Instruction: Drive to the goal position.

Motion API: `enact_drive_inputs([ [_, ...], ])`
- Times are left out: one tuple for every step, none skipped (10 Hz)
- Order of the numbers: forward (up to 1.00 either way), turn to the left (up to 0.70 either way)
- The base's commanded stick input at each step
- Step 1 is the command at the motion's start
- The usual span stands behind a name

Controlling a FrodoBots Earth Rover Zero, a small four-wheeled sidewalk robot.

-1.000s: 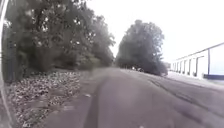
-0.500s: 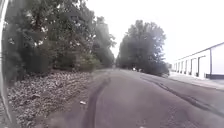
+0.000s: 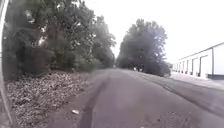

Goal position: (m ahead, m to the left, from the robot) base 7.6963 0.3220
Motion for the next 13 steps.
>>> enact_drive_inputs([
  [0.70, 0.01],
  [0.70, 0.01],
  [0.70, 0.01],
  [0.70, 0.01],
  [0.70, 0.01],
  [0.70, 0.01],
  [0.70, 0.01],
  [0.70, 0.01],
  [0.70, 0.01],
  [0.70, 0.01],
  [0.70, 0.01],
  [0.70, 0.01],
  [0.70, 0.01],
])
